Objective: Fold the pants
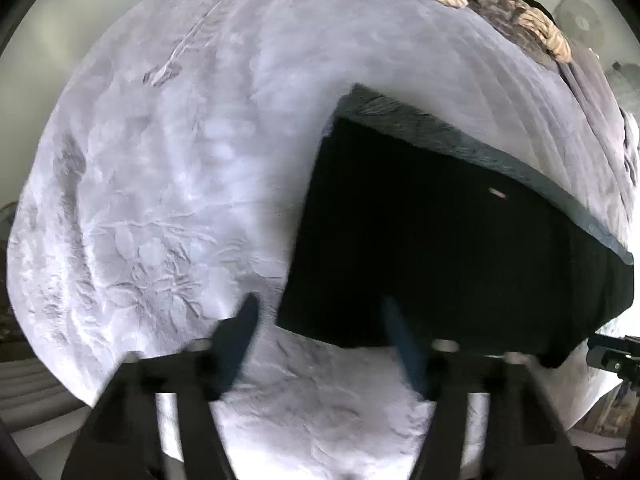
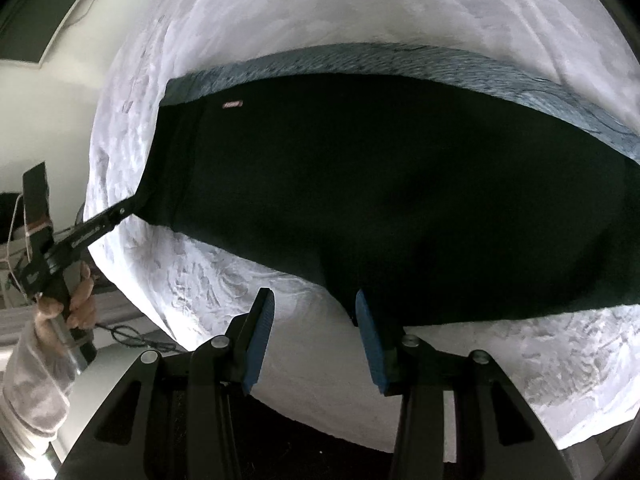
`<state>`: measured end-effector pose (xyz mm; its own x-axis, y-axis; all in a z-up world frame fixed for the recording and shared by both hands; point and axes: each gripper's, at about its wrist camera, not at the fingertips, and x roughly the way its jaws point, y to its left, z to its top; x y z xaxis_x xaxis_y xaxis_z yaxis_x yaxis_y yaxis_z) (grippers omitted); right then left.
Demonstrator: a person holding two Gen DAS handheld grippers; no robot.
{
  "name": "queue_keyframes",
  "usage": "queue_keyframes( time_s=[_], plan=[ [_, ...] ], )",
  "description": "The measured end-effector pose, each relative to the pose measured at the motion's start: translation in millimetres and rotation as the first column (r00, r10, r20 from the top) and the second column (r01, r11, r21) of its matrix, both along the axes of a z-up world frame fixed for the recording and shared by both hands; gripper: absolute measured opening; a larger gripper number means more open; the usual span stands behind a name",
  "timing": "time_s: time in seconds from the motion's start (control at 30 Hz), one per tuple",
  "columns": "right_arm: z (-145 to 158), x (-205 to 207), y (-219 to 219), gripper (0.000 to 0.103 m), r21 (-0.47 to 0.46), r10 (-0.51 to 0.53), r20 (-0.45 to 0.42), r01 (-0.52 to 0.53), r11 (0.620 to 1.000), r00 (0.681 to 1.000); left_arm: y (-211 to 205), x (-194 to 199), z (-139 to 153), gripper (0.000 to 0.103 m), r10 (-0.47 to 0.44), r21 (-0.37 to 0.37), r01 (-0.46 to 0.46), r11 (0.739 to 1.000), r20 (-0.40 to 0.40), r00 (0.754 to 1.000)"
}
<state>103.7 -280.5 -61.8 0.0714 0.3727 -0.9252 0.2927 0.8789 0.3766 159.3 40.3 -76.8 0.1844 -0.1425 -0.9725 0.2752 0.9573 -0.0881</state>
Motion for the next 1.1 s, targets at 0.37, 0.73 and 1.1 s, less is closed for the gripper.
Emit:
queue_keyframes(
  time_s=[0.37,0.73,1.1],
  plan=[
    [27.5,-26.1,-39.2,0.069,-0.018,-0.149,0.058,0.150,0.989,0.987,-77.2,-38.1,31.5,0.095,-0.151,0.033,0.151,0.988,0.018,0.988],
    [56.3,-47.2,-74.6,0.080,-0.080,-0.252,0.131,0.263,0.961,0.959,-141.3,-64.0,53.8,0.102,-0.291,0.070,0.288,0.955,0.035,0.956],
    [72.5,-47.3,-87.5,0.090,-0.181,-0.236,0.200,0.272,0.945,0.951,-159.5,-73.3,66.1,0.102,-0.332,0.201,0.316,0.927,0.052,0.942]
  ],
)
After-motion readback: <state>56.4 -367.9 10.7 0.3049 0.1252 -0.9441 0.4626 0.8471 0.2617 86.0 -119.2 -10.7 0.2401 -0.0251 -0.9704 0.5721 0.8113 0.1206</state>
